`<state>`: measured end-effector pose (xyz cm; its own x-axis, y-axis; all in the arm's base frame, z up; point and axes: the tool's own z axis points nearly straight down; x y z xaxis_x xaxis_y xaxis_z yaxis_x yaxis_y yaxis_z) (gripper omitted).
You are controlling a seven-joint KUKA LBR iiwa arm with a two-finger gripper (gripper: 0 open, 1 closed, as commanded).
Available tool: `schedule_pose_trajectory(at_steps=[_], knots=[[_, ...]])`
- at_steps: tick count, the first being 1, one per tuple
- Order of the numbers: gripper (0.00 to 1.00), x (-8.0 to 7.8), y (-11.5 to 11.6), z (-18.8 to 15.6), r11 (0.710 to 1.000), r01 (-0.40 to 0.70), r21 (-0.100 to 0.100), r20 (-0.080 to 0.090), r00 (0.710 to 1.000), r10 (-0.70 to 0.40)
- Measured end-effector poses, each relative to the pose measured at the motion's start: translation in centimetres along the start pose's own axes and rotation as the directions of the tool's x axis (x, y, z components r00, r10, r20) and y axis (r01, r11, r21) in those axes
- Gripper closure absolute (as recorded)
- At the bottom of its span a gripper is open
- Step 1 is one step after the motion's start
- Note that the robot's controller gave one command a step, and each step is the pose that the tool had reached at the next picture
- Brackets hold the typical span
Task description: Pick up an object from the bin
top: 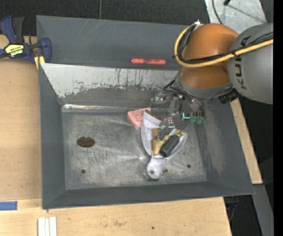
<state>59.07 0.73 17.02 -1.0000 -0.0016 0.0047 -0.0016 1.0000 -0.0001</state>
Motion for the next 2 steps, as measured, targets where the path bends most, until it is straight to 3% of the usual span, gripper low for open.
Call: schedule_pose_trajectory(at_steps=[1,2], knots=[[0.0,-0.2,0.0,-0.5,1.0,0.0,0.0,0.008,1.0,0.0],[0.0,-0.9,-1.5,3.6,0.998,0.057,0.001,0.016,0.998,-0.057]])
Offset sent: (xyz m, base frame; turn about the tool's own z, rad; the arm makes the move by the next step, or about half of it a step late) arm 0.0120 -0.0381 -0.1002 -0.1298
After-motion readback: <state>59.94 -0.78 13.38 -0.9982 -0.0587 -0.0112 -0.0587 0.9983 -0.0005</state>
